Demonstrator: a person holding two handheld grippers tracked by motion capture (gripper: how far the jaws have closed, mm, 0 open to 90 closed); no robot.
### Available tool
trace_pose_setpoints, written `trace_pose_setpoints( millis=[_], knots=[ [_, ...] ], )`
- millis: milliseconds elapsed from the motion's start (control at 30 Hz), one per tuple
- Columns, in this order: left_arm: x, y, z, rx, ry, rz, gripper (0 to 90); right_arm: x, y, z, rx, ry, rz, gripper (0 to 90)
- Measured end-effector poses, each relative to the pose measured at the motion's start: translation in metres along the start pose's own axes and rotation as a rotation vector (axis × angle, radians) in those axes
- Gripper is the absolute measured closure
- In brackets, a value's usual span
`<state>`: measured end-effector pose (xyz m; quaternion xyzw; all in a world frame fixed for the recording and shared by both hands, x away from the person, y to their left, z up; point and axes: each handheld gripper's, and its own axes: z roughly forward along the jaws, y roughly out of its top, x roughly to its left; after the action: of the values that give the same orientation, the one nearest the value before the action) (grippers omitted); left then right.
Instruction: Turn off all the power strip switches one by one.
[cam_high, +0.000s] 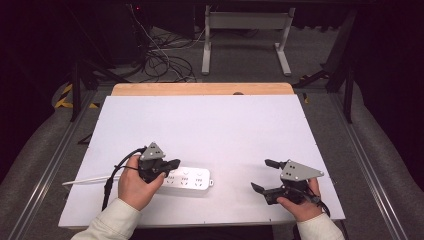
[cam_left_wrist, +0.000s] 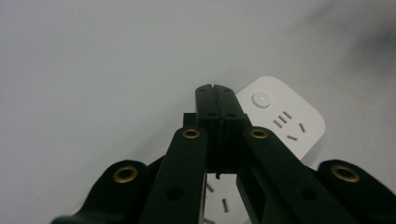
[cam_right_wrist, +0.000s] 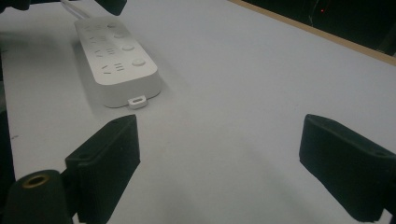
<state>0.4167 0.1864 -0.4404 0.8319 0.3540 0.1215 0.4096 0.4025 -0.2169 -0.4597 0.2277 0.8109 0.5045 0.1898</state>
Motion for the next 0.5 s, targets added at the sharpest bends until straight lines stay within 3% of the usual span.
trace_pose_setpoints(
  millis=[133,200,500],
  knots=[
    [-0.009,0.002,0.007,0.008,-0.017,0.028,90.0,0.000,0.000,0.000,0.001,0.001,-0.002,12.9],
    [-0.010,0.003,0.011,0.014,-0.024,0.023,90.0,0.000,0.000,0.000,0.002,0.001,-0.001,12.9],
    [-0.013,0.001,0.025,0.057,-0.011,0.044,90.0,0.000,0.000,0.000,0.002,0.001,0.000,12.9]
  ],
)
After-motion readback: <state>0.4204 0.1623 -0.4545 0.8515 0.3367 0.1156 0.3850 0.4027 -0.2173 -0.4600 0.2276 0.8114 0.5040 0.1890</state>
